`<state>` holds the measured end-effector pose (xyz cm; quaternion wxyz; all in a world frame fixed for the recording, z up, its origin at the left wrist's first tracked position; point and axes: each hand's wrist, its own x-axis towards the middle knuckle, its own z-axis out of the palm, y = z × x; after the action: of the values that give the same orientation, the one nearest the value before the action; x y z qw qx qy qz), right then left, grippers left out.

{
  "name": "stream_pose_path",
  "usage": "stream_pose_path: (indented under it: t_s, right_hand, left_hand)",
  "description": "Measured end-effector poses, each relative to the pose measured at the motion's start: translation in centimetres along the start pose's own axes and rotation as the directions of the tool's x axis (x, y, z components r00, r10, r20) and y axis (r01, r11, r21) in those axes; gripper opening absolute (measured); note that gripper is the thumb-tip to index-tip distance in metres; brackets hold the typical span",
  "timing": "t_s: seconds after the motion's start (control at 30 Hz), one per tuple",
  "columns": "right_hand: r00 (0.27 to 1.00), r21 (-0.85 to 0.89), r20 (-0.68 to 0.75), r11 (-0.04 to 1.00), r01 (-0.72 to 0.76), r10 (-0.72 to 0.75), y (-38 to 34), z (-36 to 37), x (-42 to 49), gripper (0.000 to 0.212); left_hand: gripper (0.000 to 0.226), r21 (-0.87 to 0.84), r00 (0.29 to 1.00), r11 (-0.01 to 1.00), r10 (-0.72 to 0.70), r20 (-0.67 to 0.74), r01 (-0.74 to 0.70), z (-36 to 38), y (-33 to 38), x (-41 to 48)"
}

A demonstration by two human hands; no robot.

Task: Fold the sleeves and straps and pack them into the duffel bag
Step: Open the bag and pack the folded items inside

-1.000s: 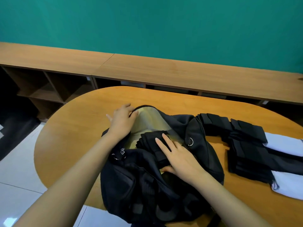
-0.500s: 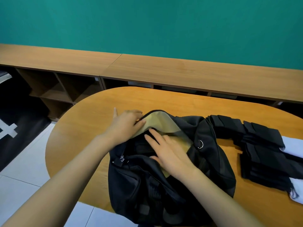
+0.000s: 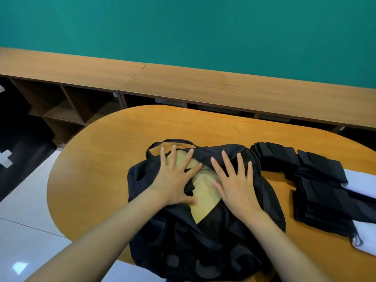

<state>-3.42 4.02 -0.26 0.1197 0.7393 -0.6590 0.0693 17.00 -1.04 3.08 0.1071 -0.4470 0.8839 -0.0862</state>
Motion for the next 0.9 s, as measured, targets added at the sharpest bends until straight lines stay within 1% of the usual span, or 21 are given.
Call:
stream_pose_path:
  t_s: [0.07,0.13,0.2,0.27,0.43,0.53,0.63,0.67,0.7,0.73,0.77,0.8,0.83,0.9]
  right_hand:
    - [0.999,0.001,0.037,1.000,-0.013,0.013,-0.2,0.4,-0.2,0.061]
    - [0.995,0.011,0.093,0.999,-0.030,0.029,-0.3,1.0,-0.4,0.063]
    - [0.990,0.015,0.136,0.999,-0.042,0.039,-0.3,1.6,-0.8,0.063]
    - [0.986,0.015,0.162,0.999,-0.050,0.047,-0.2,2.2,-1.1,0.064]
    - [0.980,0.027,0.190,0.997,-0.068,0.062,-0.1,2.5,-1.2,0.062]
    - [0.979,0.033,0.196,0.997,-0.068,0.060,0.0,2.6,-1.2,0.060]
    - [0.976,0.033,0.205,0.997,-0.074,0.065,-0.1,2.7,-1.2,0.061]
    - [0.976,0.034,0.208,0.997,-0.074,0.065,-0.1,2.8,-1.3,0.061]
    - [0.975,0.033,0.212,0.997,-0.076,0.067,-0.1,2.7,-1.2,0.061]
    - [0.974,0.033,0.214,0.996,-0.078,0.069,-0.1,2.7,-1.2,0.061]
    - [0.974,0.033,0.217,0.996,-0.078,0.069,-0.1,2.6,-1.2,0.061]
    - [0.973,0.032,0.219,0.997,-0.077,0.068,-0.1,2.6,-1.2,0.061]
    - [0.972,0.030,0.225,0.997,-0.075,0.066,-0.1,2.5,-1.3,0.060]
    - [0.971,0.030,0.230,0.997,-0.071,0.062,-0.2,2.4,-1.3,0.059]
  left_hand:
    - [0.098,0.019,0.999,0.999,-0.042,-0.010,0.043,0.1,0.5,-0.1]
    - [0.084,0.011,0.998,0.998,-0.064,-0.008,0.064,-0.2,0.9,0.2]
    - [0.065,0.003,0.999,0.999,-0.036,0.015,0.036,-0.5,1.1,0.5]
    - [0.053,0.016,1.000,1.000,-0.009,0.027,0.008,-0.5,1.2,0.6]
    - [0.046,0.102,1.000,0.995,-0.017,0.023,0.015,-0.1,0.3,0.0]
    - [0.049,0.113,1.000,0.993,-0.020,0.022,0.018,0.1,-1.1,-0.8]
    - [0.057,0.096,0.997,0.994,0.050,-0.057,-0.045,0.4,-1.6,-1.4]
    - [0.067,0.092,0.993,0.994,0.063,-0.098,-0.054,0.6,-1.6,-1.4]
    - [0.082,0.098,0.990,0.994,0.065,-0.127,-0.053,0.7,-1.7,-1.3]
    - [0.095,0.113,0.988,0.993,0.061,-0.141,-0.046,0.7,-1.8,-1.2]
    - [0.104,0.130,0.988,0.991,0.052,-0.148,-0.033,0.8,-2.0,-1.1]
    - [0.106,0.135,0.989,0.991,0.033,-0.146,-0.013,1.0,-2.1,-1.0]
    - [0.104,0.121,0.989,0.992,0.002,-0.147,0.017,1.3,-2.3,-0.9]
    - [0.093,0.053,0.983,0.994,-0.087,-0.159,0.097,1.7,-2.5,-0.7]
